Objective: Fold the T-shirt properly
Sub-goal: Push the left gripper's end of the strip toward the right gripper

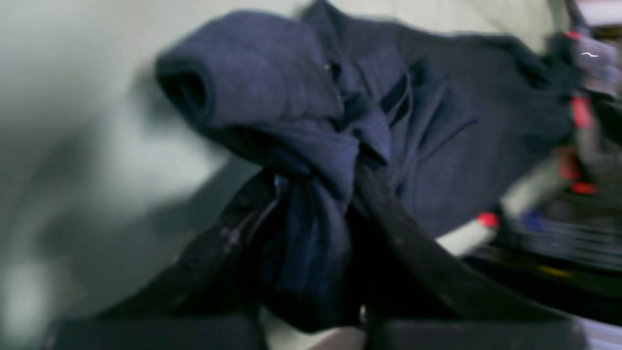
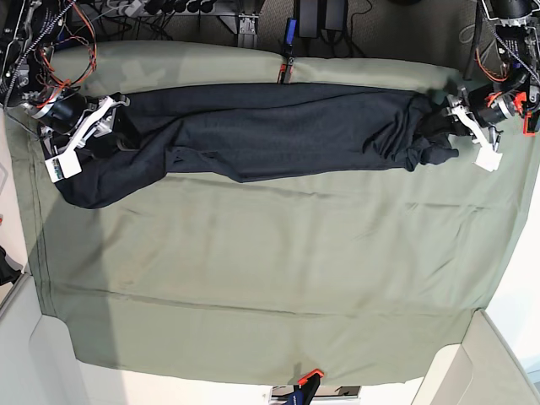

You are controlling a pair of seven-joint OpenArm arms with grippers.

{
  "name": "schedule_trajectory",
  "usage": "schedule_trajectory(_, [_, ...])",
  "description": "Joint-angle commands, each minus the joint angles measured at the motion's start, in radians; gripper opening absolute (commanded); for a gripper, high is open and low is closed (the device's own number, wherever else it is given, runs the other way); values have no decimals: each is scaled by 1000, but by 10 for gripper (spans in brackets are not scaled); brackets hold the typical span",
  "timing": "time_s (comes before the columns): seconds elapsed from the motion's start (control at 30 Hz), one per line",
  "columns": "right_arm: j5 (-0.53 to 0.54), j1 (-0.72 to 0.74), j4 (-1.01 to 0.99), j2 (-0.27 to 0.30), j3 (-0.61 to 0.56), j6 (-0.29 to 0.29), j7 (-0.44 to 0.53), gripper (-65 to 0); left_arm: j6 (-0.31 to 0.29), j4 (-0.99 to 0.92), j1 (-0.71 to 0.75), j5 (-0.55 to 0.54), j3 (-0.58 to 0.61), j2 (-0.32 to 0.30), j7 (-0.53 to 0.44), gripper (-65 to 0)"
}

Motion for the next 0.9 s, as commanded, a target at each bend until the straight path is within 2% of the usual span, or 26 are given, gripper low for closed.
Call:
schedule_trajectory(0.0, [10, 8, 17, 11, 5, 0, 24, -299, -4, 24, -27, -14, -28, -38, -32, -650])
schedule_trajectory(0.07, [7, 9, 17, 11, 5, 0, 24, -299, -4, 25, -53, 15, -43, -59, -46, -650])
schedule_trajectory(0.23, [7, 11, 17, 11, 5, 0, 32, -299, -4, 25, -112, 192, -42, -95, -173, -650])
schedule_trajectory(0.33, [7, 11, 17, 11, 5, 0, 36, -299, -4, 25, -145, 267, -42, -106, -201, -650])
schedule_trajectory(0.43, [7, 11, 17, 11, 5, -1, 39, -299, -4, 26, -150, 233, -42, -128, -198, -650])
schedule_trajectory(0.53, [0, 10, 17, 11, 5, -1, 38, -299, -4, 78, -140, 100, -42, -138, -101, -650])
schedule_trajectory(0.6, [-18, 10, 17, 11, 5, -5, 39, -299, -4, 167, -116, 49, -42, -132, -60, -650])
schedule_trajectory(0.73, [-16, 11, 17, 11, 5, -8, 47, -299, -4, 402, -43, 38, 12, -118, -54, -650])
schedule_trajectory(0.87, [-16, 11, 17, 10, 5, -8, 50, -299, -4, 582, 1, 84, 177, -113, -56, -650])
